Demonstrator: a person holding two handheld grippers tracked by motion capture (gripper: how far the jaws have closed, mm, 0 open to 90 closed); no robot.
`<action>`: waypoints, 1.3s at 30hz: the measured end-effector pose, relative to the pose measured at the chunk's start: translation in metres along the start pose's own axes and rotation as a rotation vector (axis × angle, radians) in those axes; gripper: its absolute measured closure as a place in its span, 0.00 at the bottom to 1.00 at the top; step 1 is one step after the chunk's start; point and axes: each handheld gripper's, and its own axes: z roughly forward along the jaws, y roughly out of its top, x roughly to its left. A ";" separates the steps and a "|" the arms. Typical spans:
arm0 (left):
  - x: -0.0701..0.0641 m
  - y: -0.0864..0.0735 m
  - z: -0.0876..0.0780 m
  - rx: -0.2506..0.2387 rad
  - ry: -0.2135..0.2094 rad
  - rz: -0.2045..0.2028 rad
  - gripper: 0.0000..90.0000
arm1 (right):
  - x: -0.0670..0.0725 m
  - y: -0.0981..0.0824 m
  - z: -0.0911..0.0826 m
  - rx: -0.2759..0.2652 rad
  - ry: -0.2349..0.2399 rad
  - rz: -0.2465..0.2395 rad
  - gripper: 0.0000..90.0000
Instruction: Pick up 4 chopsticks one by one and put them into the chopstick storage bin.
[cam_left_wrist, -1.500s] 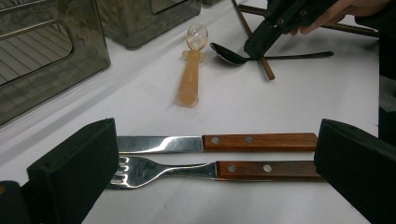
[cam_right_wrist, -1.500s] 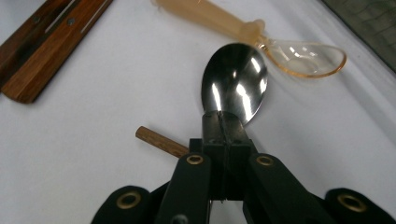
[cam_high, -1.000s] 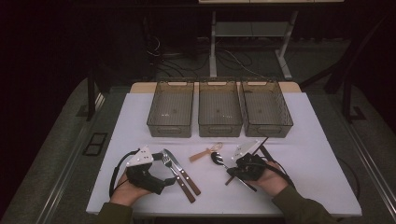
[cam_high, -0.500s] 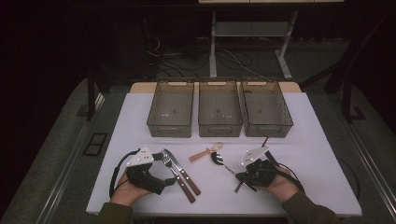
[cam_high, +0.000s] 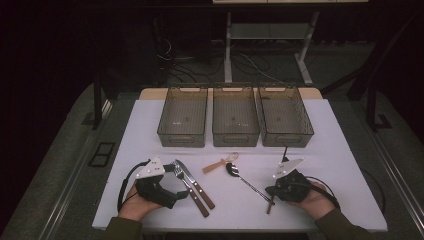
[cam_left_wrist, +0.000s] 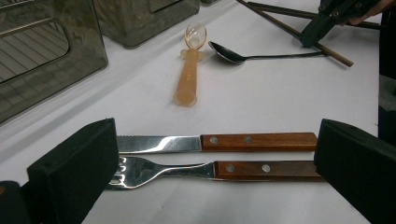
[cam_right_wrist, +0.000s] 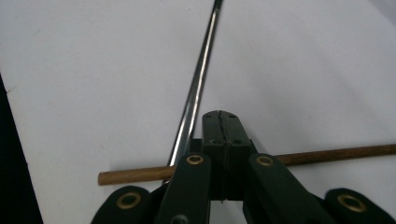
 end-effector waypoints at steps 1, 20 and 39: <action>0.000 0.000 0.000 0.000 0.000 -0.001 0.00 | -0.001 -0.002 -0.001 0.001 -0.004 0.000 1.00; 0.000 0.000 0.000 0.001 -0.001 0.004 0.00 | -0.013 -0.022 -0.017 0.009 -0.055 0.051 1.00; 0.000 0.000 0.001 0.006 -0.002 0.001 0.00 | -0.024 -0.037 -0.029 0.029 -0.121 0.090 1.00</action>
